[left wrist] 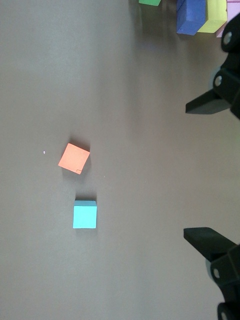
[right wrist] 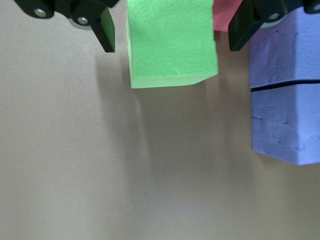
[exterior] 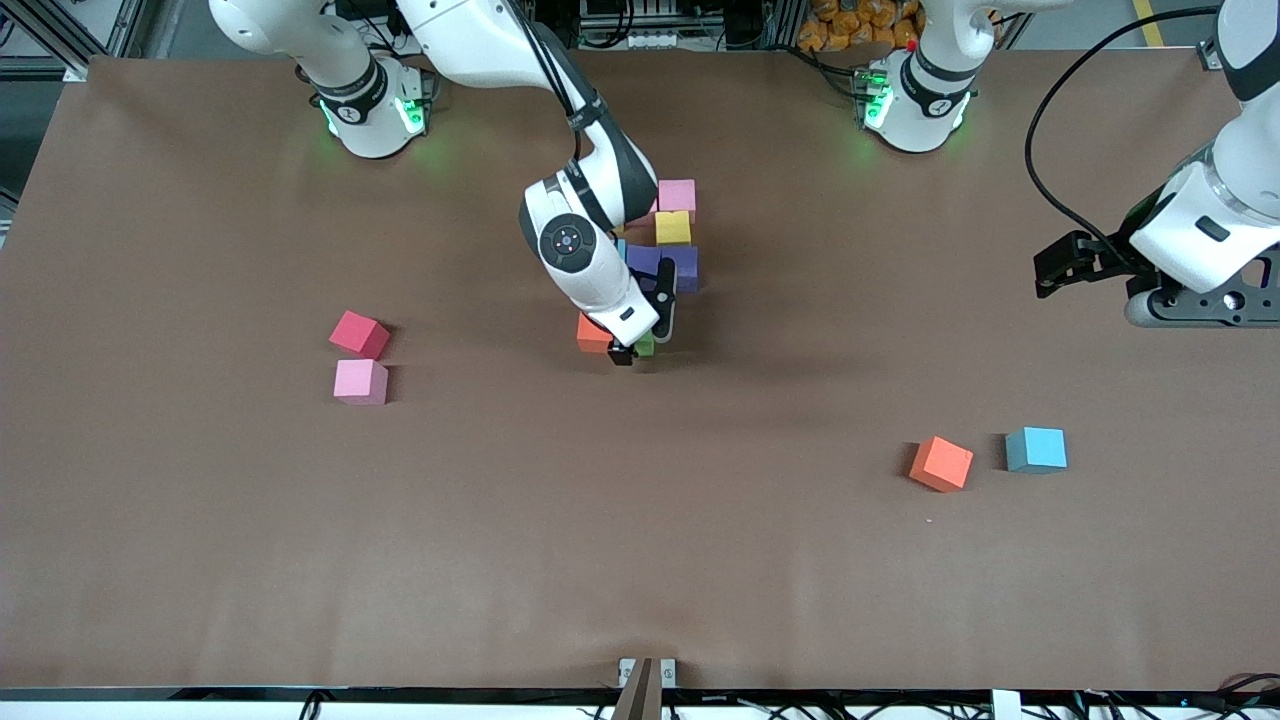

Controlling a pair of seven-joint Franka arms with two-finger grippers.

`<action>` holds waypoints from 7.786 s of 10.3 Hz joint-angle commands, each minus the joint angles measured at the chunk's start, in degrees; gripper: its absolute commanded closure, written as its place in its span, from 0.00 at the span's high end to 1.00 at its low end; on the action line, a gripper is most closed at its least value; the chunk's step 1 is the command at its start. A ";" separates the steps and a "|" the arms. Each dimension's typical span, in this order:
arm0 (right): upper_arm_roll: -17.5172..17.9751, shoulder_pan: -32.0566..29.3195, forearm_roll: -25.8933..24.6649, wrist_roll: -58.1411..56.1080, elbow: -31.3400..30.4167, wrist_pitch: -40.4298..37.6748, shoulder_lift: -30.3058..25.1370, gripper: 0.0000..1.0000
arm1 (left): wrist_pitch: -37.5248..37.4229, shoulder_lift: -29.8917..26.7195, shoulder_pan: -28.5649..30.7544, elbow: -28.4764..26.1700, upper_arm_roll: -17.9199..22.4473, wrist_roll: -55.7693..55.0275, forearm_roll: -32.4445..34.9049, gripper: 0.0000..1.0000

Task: Form number 2 with 11 blocks
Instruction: 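Release green and lift the right gripper away from the figure, then grasp the second orange cube with the left gripper while the right gripper retracts, then lift the second orange cube with the left gripper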

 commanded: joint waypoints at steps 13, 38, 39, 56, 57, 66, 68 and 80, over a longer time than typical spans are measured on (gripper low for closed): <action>-22.41 -16.34 -9.10 10.37 0.20 -26.94 -18.64 1.00 | 12.56 12.39 -2.69 -3.51 -0.71 7.12 3.51 1.00; 14.94 -60.77 -36.89 56.68 11.36 -49.29 -36.67 1.00 | 53.10 29.79 0.65 -12.58 0.87 29.53 -3.68 1.00; 15.03 -61.55 -36.89 60.53 12.06 -49.29 -36.58 1.00 | 53.98 29.97 0.65 -12.67 0.96 29.53 -3.33 1.00; 15.29 -59.81 -32.06 66.11 14.08 -53.77 -36.23 1.00 | 55.22 31.64 0.12 -15.04 1.31 30.41 -1.48 0.91; 15.29 -59.89 -31.97 65.67 14.26 -53.94 -35.97 1.00 | 55.22 31.73 0.12 -15.04 1.31 30.50 -1.48 0.78; 15.38 -59.28 -32.41 66.10 17.34 -57.64 -36.14 1.00 | 48.10 22.43 -5.40 -18.63 0.53 35.68 -1.40 0.13; 15.38 -58.14 -32.67 68.64 17.34 -57.64 -36.14 1.00 | 45.31 19.52 -8.05 -19.79 -2.18 36.03 -1.31 0.14; 15.38 -56.39 -32.59 70.40 18.22 -57.81 -36.31 1.00 | 48.27 21.26 -15.69 -19.70 -14.86 40.34 10.91 0.25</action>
